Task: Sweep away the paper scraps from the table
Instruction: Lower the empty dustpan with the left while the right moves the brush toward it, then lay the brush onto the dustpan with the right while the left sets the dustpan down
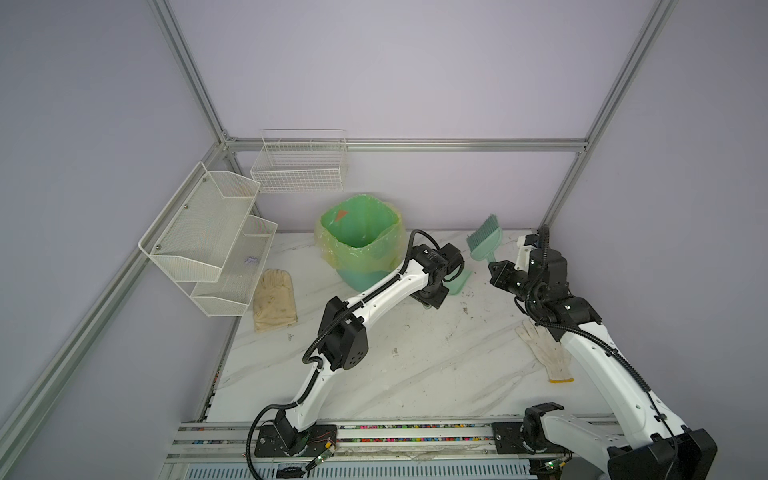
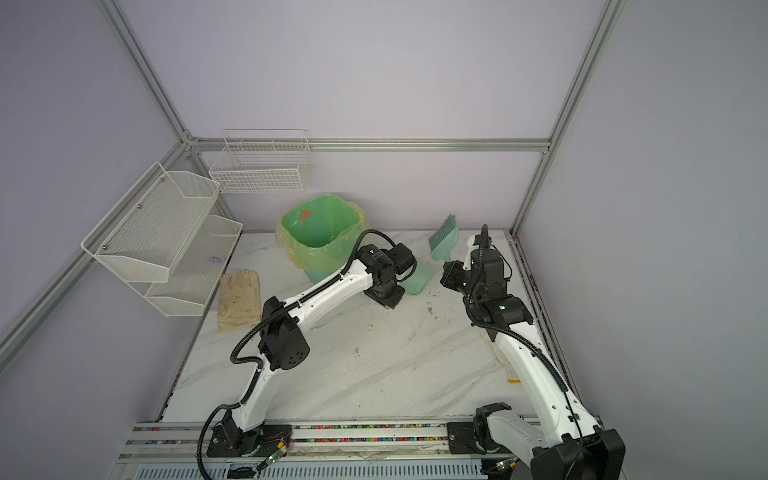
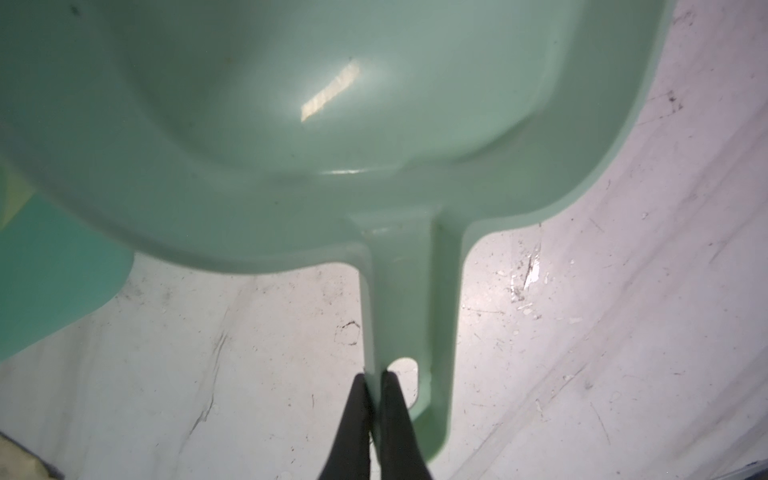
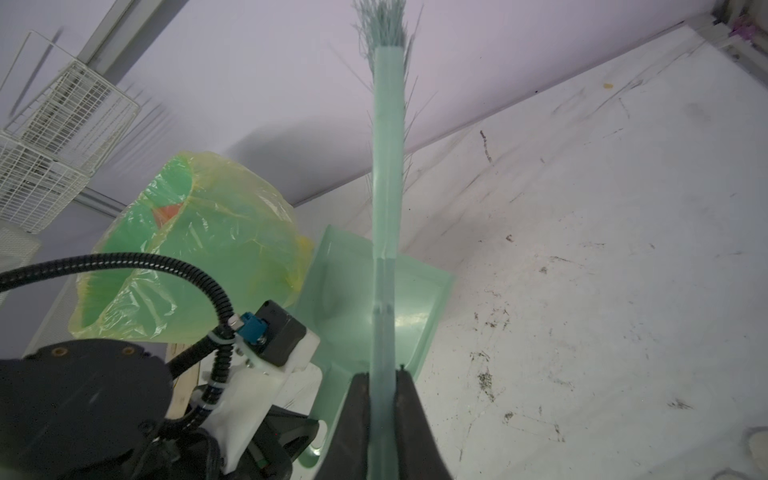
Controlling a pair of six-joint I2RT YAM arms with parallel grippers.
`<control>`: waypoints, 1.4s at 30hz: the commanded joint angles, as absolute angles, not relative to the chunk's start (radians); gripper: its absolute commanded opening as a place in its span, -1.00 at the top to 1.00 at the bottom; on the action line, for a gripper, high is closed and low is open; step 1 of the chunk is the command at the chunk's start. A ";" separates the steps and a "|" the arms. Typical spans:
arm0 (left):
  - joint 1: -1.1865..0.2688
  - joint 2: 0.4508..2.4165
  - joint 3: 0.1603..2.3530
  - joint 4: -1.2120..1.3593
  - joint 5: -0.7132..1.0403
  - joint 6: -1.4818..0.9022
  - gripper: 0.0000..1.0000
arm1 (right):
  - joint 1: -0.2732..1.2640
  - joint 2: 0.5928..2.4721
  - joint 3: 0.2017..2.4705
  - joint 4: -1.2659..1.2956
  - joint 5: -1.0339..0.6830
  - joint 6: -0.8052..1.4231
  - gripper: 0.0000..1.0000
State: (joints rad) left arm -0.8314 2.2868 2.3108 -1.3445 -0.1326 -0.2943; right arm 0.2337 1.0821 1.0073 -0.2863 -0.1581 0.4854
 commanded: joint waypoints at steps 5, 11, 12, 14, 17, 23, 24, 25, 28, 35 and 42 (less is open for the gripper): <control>-0.777 2.325 2.405 -1.245 -0.048 -0.282 1.00 | 0.229 1.131 0.904 -0.108 -0.281 0.556 1.00; -0.764 2.375 2.403 -1.190 -0.005 -0.276 1.00 | 0.227 1.166 0.846 0.008 -0.333 0.596 1.00; -0.764 2.383 2.403 -1.182 0.004 -0.270 1.00 | 0.228 1.170 0.838 0.021 -0.336 0.601 1.00; -0.762 2.400 2.405 -1.161 0.015 -0.256 1.00 | 0.228 1.185 0.813 0.060 -0.340 0.603 1.00; -0.751 2.429 2.422 -1.155 0.022 -0.259 1.00 | 0.229 1.217 0.783 0.100 -0.355 0.620 1.00; -0.728 2.468 2.427 -1.137 0.054 -0.285 1.00 | 0.228 1.249 0.750 0.139 -0.357 0.631 1.00; -0.729 2.473 2.427 -1.135 0.050 -0.289 1.00 | 0.228 1.252 0.749 0.141 -0.356 0.631 1.00; -0.729 2.476 2.428 -1.133 0.046 -0.292 1.00 | 0.228 1.256 0.746 0.146 -0.358 0.632 1.00; -0.728 2.481 2.428 -1.121 0.039 -0.301 1.00 | 0.227 1.269 0.743 0.154 -0.367 0.635 1.00; -0.728 2.475 2.430 -1.091 0.013 -0.309 0.71 | 0.228 1.300 0.733 0.185 -0.369 0.653 1.00; -0.729 2.456 2.423 -1.088 -0.023 -0.307 0.43 | 0.229 1.343 0.741 0.221 -0.394 0.672 1.00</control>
